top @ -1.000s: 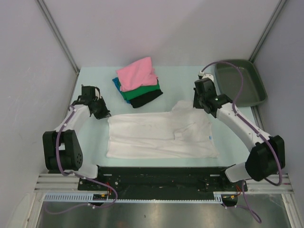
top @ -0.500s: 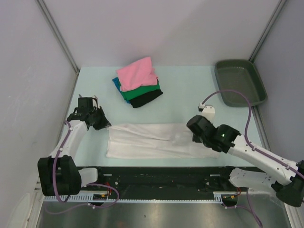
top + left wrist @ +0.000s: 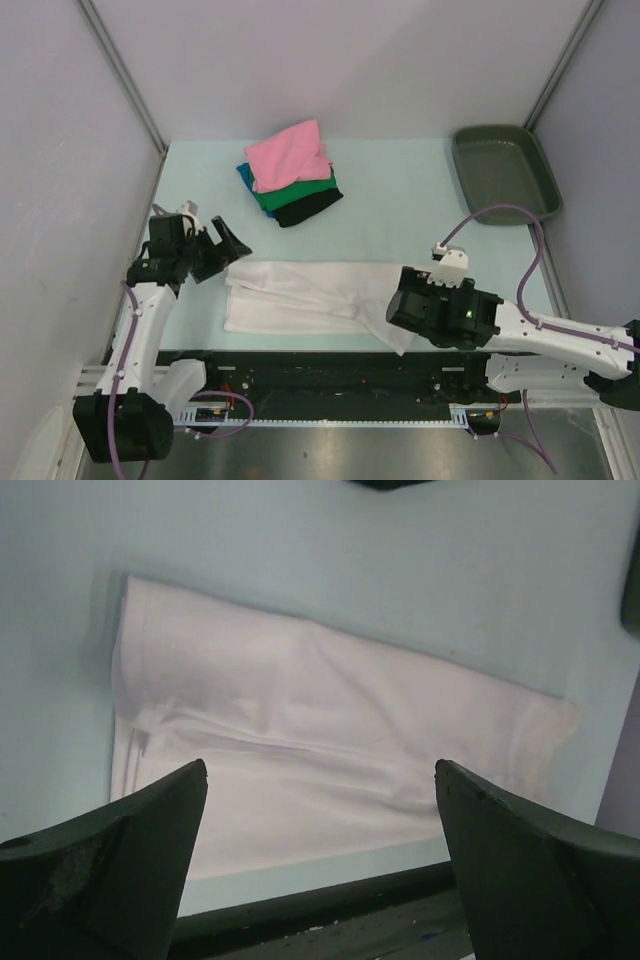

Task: Fold and stack the t-shirts

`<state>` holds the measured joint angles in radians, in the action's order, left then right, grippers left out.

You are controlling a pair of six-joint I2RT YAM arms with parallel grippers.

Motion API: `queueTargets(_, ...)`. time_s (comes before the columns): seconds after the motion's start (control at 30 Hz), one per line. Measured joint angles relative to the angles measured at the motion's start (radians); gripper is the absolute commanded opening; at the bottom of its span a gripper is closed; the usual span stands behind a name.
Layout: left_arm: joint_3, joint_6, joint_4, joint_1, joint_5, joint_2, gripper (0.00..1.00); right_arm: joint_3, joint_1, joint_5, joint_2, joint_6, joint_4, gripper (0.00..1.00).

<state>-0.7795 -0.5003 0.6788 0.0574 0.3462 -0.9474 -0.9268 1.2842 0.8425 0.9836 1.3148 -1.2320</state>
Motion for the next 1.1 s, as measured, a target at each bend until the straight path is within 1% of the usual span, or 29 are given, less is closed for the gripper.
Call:
queueTargets(0.07,-0.047,-0.005,-0.011,0.000,0.010,-0.008,1.00,0.000,-0.064,0.032,-0.017,-0.043,0.031,1.00)
queueTargets(0.1,-0.070,-0.008,-0.021,0.000,0.019,-0.022,1.00,0.000,-0.121,0.039,-0.021,-0.088,0.065,1.00)
queueTargets(0.23,-0.110,-0.024,-0.071,0.000,0.045,-0.107,1.00,0.000,-0.407,0.007,0.009,-0.275,0.238,1.00)
queueTargets(0.33,-0.112,-0.027,-0.084,-0.003,0.053,-0.180,1.00,0.001,-0.660,-0.093,0.091,-0.392,0.376,1.00)
queueTargets(0.37,-0.110,-0.027,-0.086,-0.003,0.052,-0.196,1.00,0.003,-0.725,-0.129,0.122,-0.419,0.413,1.00)
queueTargets(0.43,-0.097,-0.027,-0.099,-0.005,0.051,-0.206,1.00,0.008,-0.818,-0.191,0.175,-0.455,0.472,0.98)
queueTargets(0.47,-0.087,-0.026,-0.101,-0.005,0.051,-0.206,1.00,0.012,-0.853,-0.226,0.201,-0.468,0.500,0.93)
queueTargets(0.53,-0.065,-0.024,-0.108,-0.005,0.050,-0.204,1.00,0.021,-0.909,-0.291,0.249,-0.488,0.552,0.89)
queueTargets(0.67,-0.025,-0.023,-0.109,-0.006,0.050,-0.199,1.00,0.064,-0.999,-0.403,0.290,-0.499,0.639,0.78)
queueTargets(0.8,0.002,-0.023,-0.113,-0.006,0.050,-0.182,1.00,0.123,-1.089,-0.507,0.324,-0.496,0.702,0.72)
queueTargets(0.9,0.010,-0.022,-0.122,-0.006,0.050,-0.180,1.00,0.138,-1.104,-0.549,0.351,-0.496,0.727,0.66)
queueTargets(0.97,0.019,-0.022,-0.127,-0.006,0.050,-0.180,1.00,0.144,-1.105,-0.573,0.364,-0.496,0.746,0.58)
queueTargets(1.03,0.028,-0.022,-0.134,-0.006,0.051,-0.182,1.00,0.151,-1.105,-0.594,0.372,-0.495,0.764,0.53)
queueTargets(1.07,0.031,-0.022,-0.136,-0.006,0.051,-0.186,0.99,0.154,-1.105,-0.602,0.377,-0.492,0.774,0.47)
queueTargets(1.1,0.032,-0.022,-0.139,-0.006,0.051,-0.192,0.99,0.157,-1.106,-0.608,0.383,-0.489,0.783,0.45)
